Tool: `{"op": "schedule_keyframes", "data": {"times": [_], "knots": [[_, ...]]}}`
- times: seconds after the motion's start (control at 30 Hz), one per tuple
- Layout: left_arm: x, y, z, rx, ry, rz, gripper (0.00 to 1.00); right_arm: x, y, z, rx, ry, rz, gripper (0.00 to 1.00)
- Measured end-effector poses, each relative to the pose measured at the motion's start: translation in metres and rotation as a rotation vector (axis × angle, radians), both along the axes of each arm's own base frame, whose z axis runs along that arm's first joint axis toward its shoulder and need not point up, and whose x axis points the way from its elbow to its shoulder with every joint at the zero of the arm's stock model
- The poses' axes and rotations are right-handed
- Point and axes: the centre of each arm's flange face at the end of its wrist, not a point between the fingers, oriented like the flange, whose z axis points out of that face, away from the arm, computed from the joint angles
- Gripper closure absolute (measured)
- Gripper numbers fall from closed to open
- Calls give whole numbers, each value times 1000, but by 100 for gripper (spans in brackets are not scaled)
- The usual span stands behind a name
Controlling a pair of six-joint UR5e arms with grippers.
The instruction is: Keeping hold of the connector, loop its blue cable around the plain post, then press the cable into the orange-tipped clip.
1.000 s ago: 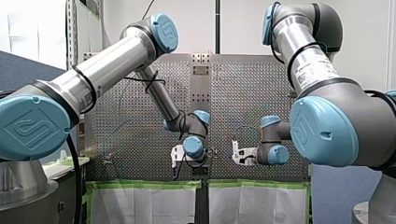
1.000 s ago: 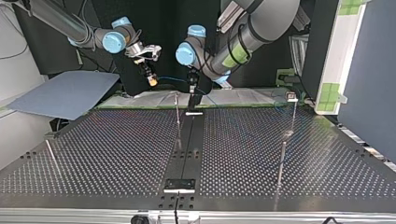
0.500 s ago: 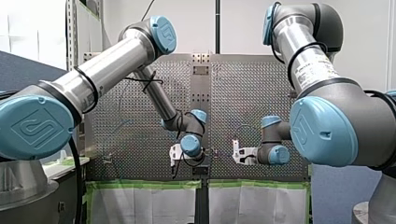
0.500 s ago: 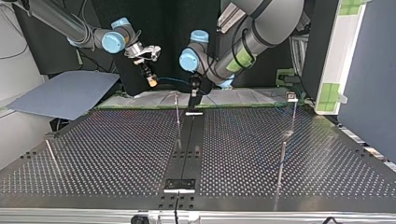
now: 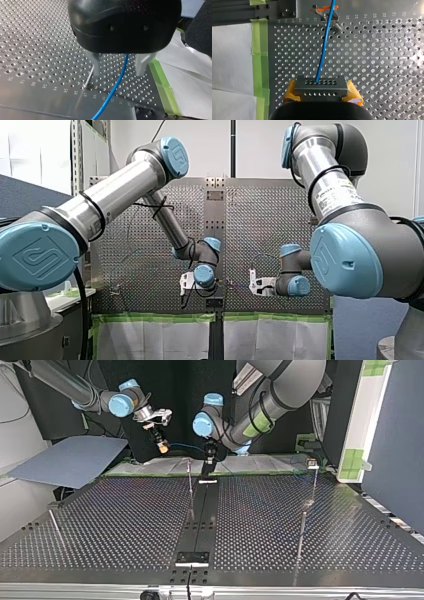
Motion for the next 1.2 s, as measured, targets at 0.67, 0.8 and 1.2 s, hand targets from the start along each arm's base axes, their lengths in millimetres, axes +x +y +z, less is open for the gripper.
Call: {"op": "schedule_keyframes", "data": {"times": [0.67,0.8,1.2], "knots": [[-16,-5,-2,47,2,15,98,-12,-20,5,-15,-29,-71,100],[-24,-15,-2,39,-18,4,98,-15,-28,7,-37,-41,-104,100],[-27,-26,0,2,-59,-3,98,-17,-35,-9,-56,-24,-124,100]]}}
